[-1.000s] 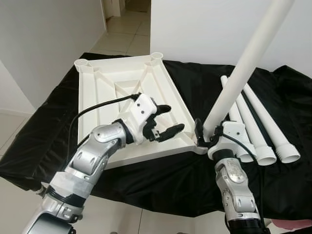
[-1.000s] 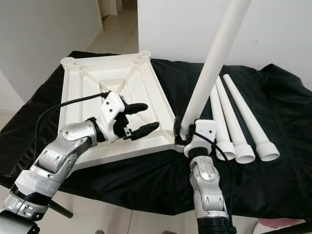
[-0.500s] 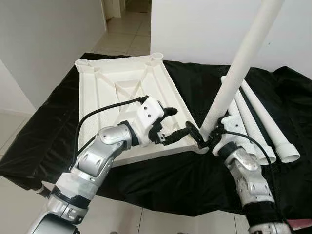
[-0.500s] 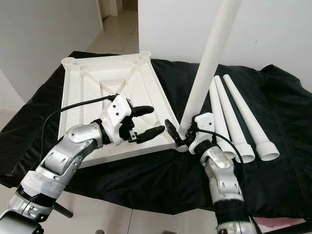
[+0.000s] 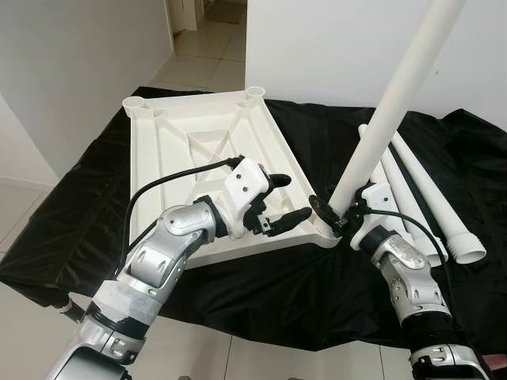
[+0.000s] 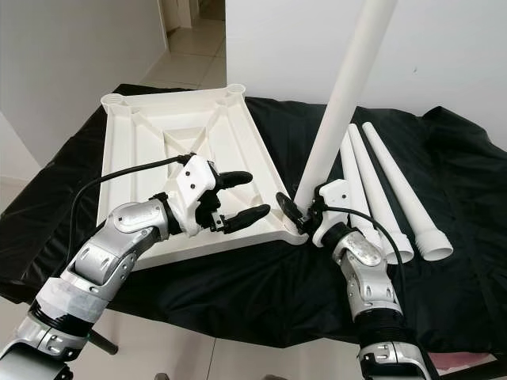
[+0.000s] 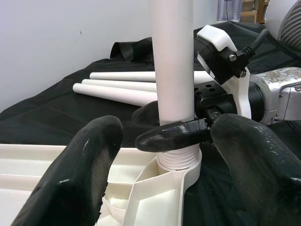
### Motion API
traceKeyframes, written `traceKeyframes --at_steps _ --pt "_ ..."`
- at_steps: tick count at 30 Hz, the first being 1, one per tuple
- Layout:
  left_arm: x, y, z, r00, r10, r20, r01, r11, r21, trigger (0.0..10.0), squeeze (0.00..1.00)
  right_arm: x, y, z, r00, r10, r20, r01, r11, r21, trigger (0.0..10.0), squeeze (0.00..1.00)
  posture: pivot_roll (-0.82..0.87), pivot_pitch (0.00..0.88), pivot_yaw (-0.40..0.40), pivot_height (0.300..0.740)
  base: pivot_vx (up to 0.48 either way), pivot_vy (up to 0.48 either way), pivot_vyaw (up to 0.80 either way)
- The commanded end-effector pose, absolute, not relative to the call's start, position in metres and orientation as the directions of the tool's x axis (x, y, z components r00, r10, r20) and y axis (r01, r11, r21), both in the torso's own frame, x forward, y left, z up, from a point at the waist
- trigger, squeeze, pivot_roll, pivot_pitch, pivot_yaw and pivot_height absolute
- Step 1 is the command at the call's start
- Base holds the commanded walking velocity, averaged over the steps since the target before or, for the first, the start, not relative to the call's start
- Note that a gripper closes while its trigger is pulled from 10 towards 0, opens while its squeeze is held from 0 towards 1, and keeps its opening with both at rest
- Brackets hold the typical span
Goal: Building children table
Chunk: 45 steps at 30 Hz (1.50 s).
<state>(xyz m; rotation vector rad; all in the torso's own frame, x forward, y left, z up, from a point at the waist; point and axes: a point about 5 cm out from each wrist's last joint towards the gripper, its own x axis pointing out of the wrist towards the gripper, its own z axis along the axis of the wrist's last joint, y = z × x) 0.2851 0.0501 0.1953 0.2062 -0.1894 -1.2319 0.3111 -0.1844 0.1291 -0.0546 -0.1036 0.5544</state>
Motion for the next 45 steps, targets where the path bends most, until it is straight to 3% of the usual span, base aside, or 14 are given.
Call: traceKeyframes --at_steps 1,2,3,10,20,22,23,24,27,30,36,45 --pt "0.285 0.049 0.194 0.307 -0.952 0.017 0.915 0.300 0.269 10.0 0.00 0.306 -0.183 0.115 0.847 0.531 0.040 -0.530 0.847 -0.027 0.7 0.00 -0.06 0.000 -0.018 0.740 0.000 0.000 0.00" --pt "0.285 0.049 0.194 0.307 -0.952 0.017 0.915 0.300 0.269 10.0 0.00 0.306 -0.183 0.115 0.847 0.531 0.040 -0.530 0.847 -0.027 0.7 0.00 -0.06 0.000 -0.018 0.740 0.000 0.000 0.00" --pt "0.285 0.049 0.194 0.307 -0.952 0.019 0.916 0.300 0.266 10.0 0.00 0.305 -0.183 0.114 0.851 0.523 0.040 -0.523 0.852 -0.021 10.0 0.00 -0.06 0.000 -0.018 0.740 0.000 0.000 0.00" --pt "0.286 0.049 0.192 0.311 -0.950 0.009 0.913 0.301 0.277 10.0 0.00 0.301 -0.175 0.107 0.909 0.418 0.010 -0.418 0.909 0.003 10.0 0.00 -0.07 0.000 -0.025 0.740 0.000 0.000 0.00" --pt "0.286 0.049 0.191 0.312 -0.950 0.006 0.911 0.301 0.281 10.0 0.00 0.300 -0.172 0.106 0.924 0.382 0.007 -0.382 0.924 0.011 10.0 0.00 -0.07 0.000 -0.025 0.740 0.000 0.000 0.00" --pt "0.286 0.050 0.189 0.315 -0.949 0.002 0.912 0.304 0.276 10.0 0.00 0.290 -0.163 0.097 0.989 0.145 -0.015 -0.144 0.988 0.062 10.0 0.00 -0.08 0.000 -0.027 0.740 0.000 0.000 0.00" --pt "0.286 0.050 0.189 0.315 -0.949 0.002 0.912 0.304 0.276 10.0 0.00 0.290 -0.163 0.097 0.989 0.145 -0.015 -0.144 0.988 0.062 10.0 0.00 -0.08 0.000 -0.027 0.740 0.000 0.000 0.00" --pt "0.286 0.051 0.188 0.317 -0.948 0.001 0.912 0.305 0.273 10.0 0.00 0.285 -0.159 0.095 0.999 0.045 -0.023 -0.043 0.995 0.094 10.0 0.00 -0.08 0.000 -0.028 0.740 0.000 0.000 0.00" --pt "0.286 0.051 0.188 0.317 -0.948 0.001 0.912 0.305 0.273 10.0 0.00 0.285 -0.159 0.095 0.999 0.045 -0.023 -0.043 0.995 0.094 10.0 0.00 -0.08 0.000 -0.028 0.740 0.000 0.000 0.00" --pt "0.286 0.052 0.187 0.322 -0.947 0.001 0.912 0.311 0.269 10.0 0.00 0.279 -0.149 0.094 0.996 -0.079 -0.039 0.083 0.988 0.132 10.0 0.00 -0.07 0.000 -0.036 0.740 0.000 0.000 0.00" --pt "0.286 0.052 0.187 0.327 -0.945 0.006 0.910 0.317 0.266 10.0 0.00 0.277 -0.128 0.097 0.993 -0.107 -0.043 0.112 0.980 0.166 10.0 0.00 -0.07 0.000 -0.034 0.740 0.000 0.000 0.00" --pt "0.286 0.054 0.187 0.333 -0.943 0.006 0.908 0.322 0.269 10.0 0.00 0.277 -0.130 0.100 0.994 -0.107 -0.037 0.110 0.989 0.097 10.0 0.00 -0.07 0.000 -0.037 0.740 0.000 0.000 0.00"
